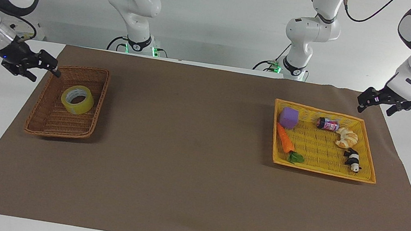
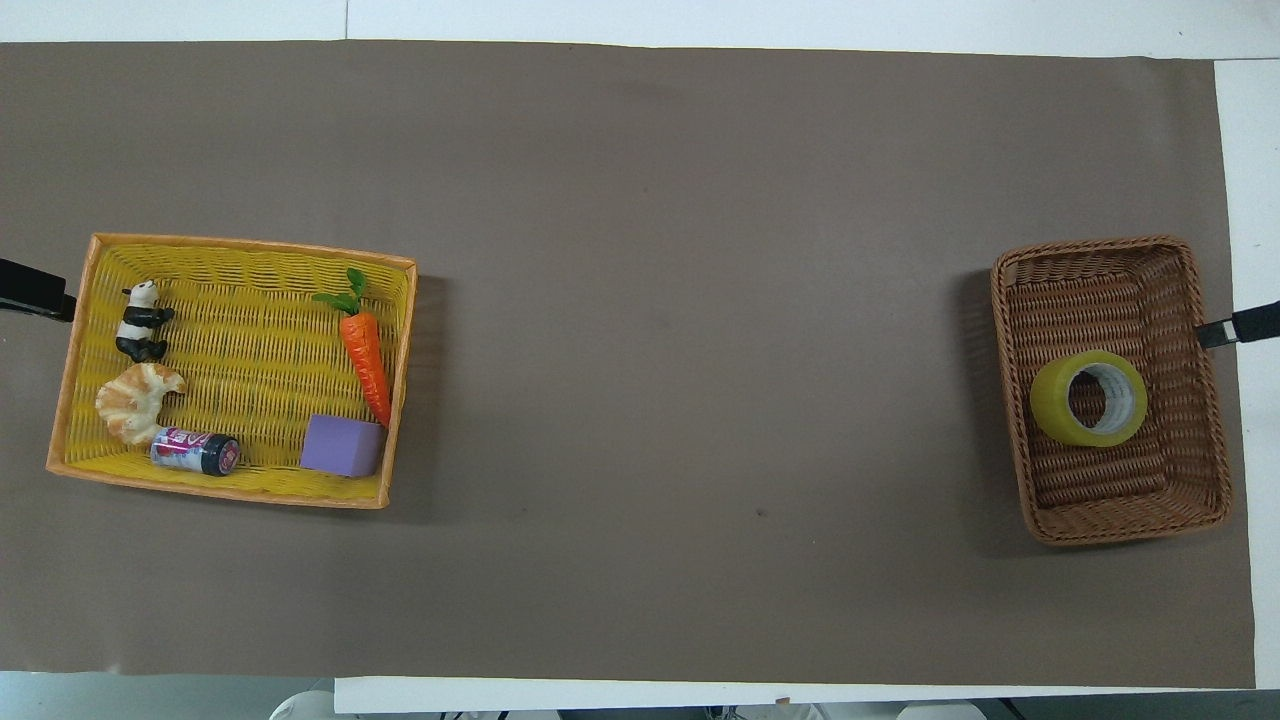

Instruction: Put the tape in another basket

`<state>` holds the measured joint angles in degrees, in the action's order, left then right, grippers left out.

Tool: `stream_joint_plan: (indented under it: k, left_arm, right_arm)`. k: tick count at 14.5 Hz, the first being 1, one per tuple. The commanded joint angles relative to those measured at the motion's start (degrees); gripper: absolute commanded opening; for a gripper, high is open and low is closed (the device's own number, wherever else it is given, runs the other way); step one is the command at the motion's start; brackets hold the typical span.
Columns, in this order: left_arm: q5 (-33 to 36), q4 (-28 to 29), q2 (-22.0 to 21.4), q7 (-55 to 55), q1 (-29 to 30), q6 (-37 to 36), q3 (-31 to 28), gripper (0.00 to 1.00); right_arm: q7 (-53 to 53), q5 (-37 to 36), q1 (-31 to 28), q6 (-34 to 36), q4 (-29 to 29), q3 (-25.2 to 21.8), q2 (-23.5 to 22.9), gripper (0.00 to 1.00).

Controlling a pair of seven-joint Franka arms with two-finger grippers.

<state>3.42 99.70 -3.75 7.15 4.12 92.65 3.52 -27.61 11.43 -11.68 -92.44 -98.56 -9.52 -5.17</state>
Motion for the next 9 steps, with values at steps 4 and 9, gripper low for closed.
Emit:
stream_joint_plan:
  k: [4, 9]
  left_arm:
    - [0.01, -3.45, 2.34, 1.11, -3.59, -4.32, -5.19, 1.00]
    - [-2.37, -6.45, 4.10, 1.03, -4.82, -6.17, -5.19, 1.00]
  right_arm:
    - [12.57, -9.14, 9.12, 3.73, 1.26, 0.20, 7.36, 1.00]
    - [14.77, -13.18, 9.39, 13.22, 11.53, 2.31, 6.13, 1.00]
